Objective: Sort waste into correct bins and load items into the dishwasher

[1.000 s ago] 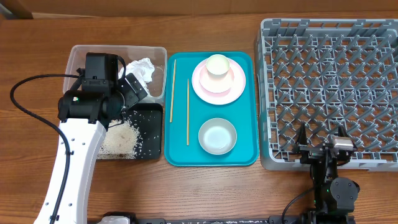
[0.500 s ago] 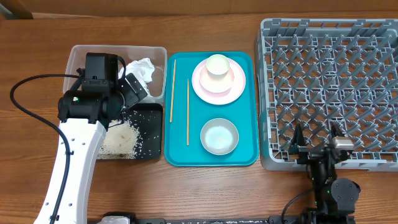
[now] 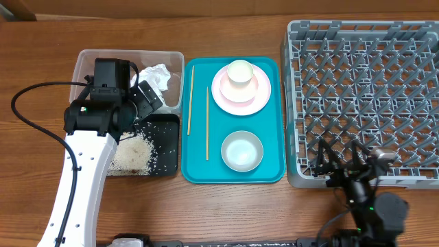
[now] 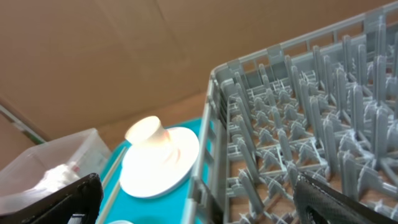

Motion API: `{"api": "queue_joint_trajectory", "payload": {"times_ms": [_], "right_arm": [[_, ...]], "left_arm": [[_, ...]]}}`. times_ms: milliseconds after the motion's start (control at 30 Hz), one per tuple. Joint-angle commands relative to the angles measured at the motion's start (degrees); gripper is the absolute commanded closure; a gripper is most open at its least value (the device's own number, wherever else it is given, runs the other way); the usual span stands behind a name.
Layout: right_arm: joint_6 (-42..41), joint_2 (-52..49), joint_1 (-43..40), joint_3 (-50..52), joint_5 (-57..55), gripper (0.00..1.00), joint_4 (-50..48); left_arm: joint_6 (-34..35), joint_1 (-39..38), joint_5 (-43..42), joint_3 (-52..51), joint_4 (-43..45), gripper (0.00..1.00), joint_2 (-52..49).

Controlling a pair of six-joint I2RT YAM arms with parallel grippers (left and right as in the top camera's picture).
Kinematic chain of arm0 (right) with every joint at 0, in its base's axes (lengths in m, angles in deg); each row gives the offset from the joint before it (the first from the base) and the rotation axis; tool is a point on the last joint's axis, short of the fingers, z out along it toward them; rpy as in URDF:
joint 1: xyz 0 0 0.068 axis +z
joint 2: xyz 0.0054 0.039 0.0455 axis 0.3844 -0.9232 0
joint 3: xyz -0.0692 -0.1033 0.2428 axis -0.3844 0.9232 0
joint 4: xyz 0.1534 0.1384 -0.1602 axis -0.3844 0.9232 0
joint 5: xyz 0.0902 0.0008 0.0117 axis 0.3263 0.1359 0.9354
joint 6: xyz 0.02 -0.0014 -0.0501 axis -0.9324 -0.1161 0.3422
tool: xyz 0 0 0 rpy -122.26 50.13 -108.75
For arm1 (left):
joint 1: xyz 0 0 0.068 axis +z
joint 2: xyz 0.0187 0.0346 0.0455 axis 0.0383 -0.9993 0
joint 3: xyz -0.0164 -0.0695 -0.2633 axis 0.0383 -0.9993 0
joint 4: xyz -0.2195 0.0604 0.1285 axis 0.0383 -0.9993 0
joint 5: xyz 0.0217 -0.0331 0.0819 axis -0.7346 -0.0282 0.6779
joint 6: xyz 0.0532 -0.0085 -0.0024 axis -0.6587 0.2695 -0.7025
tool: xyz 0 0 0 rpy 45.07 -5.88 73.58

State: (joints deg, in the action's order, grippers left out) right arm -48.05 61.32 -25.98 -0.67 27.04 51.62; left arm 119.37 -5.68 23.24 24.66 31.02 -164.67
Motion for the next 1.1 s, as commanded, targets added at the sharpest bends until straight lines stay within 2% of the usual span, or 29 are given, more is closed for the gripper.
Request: {"api": "queue_joint_trajectory", "payload": {"times_ms": [0, 133, 267, 400, 567, 633, 667, 700, 833, 967, 1067], "right_arm": [[2.1, -6.0, -0.1, -11.6, 0.8, 0.0, 4.0], [8.6, -16.9, -0.1, -25.2, 3.6, 0.0, 15.2], [13.9, -30.1, -0.1, -40.3, 4.1, 0.0, 30.4], [13.7, -42.8, -0.1, -54.4, 7.9, 0.0, 40.0], [10.1, -51.9, -0.1, -63.2, 19.0, 0.0, 38.8], [10.6, -54.1, -0.1, -63.9, 26.8, 0.02, 35.0], [10.4, -54.7, -0.1, -63.9, 28.2, 0.15, 33.1], [8.7, -55.7, -0.1, -64.0, 28.3, 0.22, 30.6], [3.4, -60.1, 0.3, -66.6, 27.2, 0.26, 26.8], [3.9, -68.2, 4.9, -75.2, 20.7, 0.31, 34.2], [8.5, -74.9, 12.2, -83.1, 10.9, 0.32, 42.1]], "left_arm": [[-0.9, 0.1, -0.4, 0.7, 0.2, 0.0, 0.4], [-0.9, 0.1, -0.4, 0.7, 0.2, 0.0, 0.4], [-0.9, 0.1, -0.4, 0.7, 0.2, 0.0, 0.4], [-0.9, 0.1, -0.4, 0.7, 0.1, 0.0, 0.4], [-0.9, 0.1, -0.4, 0.7, 0.1, 0.0, 0.4], [-0.9, 0.1, -0.4, 0.7, 0.1, 0.0, 0.4], [-0.9, 0.1, -0.4, 0.7, 0.1, 0.0, 0.4], [-0.9, 0.1, -0.4, 0.7, 0.2, 0.0, 0.4], [-0.9, 0.1, -0.4, 0.7, 0.2, 0.0, 0.4], [-0.9, 0.1, -0.4, 0.7, 0.1, 0.0, 0.4], [-0.9, 0.1, -0.4, 0.7, 0.1, 0.0, 0.4]]}}
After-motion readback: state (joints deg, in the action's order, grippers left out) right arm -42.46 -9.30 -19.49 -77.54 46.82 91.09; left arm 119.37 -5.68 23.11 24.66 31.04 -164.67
